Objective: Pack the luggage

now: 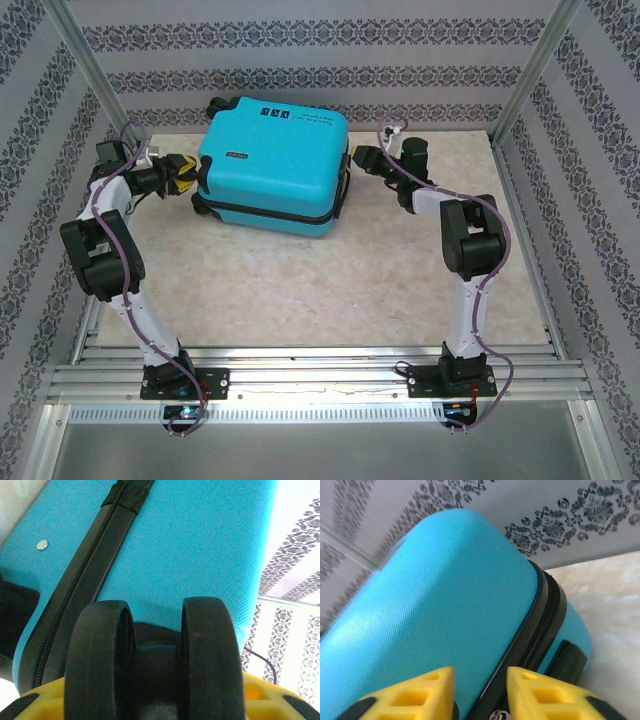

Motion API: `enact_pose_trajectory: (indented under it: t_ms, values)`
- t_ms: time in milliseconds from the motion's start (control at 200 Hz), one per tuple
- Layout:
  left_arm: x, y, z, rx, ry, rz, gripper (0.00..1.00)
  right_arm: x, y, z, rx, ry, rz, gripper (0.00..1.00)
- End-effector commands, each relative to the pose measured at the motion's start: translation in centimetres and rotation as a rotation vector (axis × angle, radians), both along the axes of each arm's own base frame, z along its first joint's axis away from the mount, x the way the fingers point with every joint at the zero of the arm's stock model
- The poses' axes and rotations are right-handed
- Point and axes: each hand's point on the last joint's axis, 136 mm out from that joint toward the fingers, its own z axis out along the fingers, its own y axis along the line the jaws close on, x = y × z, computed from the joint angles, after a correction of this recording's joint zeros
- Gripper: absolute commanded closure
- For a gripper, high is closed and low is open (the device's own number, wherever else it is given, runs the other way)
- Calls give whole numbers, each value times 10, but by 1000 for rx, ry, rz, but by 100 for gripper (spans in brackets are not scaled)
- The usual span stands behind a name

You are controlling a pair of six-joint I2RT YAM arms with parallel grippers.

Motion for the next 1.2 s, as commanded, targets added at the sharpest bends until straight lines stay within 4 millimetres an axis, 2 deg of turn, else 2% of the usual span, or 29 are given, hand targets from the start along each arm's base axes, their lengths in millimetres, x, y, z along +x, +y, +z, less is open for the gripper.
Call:
enact_pose_trajectory:
  t_ms: [0,85,265,605,749,919,1094,1194]
  values:
    - [-20,33,-68,297,136,44,100,-2,-1,13,165,-7,56,62]
    - [-18,33,-66,306,136,45,100,-2,8,11,168,4,91,57]
    - [-12,29,-62,323,129,41,83,-10,30,8,173,9,179,53]
    - [1,17,-59,372,128,-2,90,-13,52,7,199,18,252,48]
    - [5,17,-57,370,128,-2,92,-12,52,6,219,17,253,45]
    - [8,16,-57,371,123,-7,92,-12,50,18,281,0,259,42]
    - [7,15,-58,379,121,-12,92,-16,39,23,310,-14,230,39]
    - [7,14,-58,385,118,-19,98,-18,34,24,316,-19,218,38]
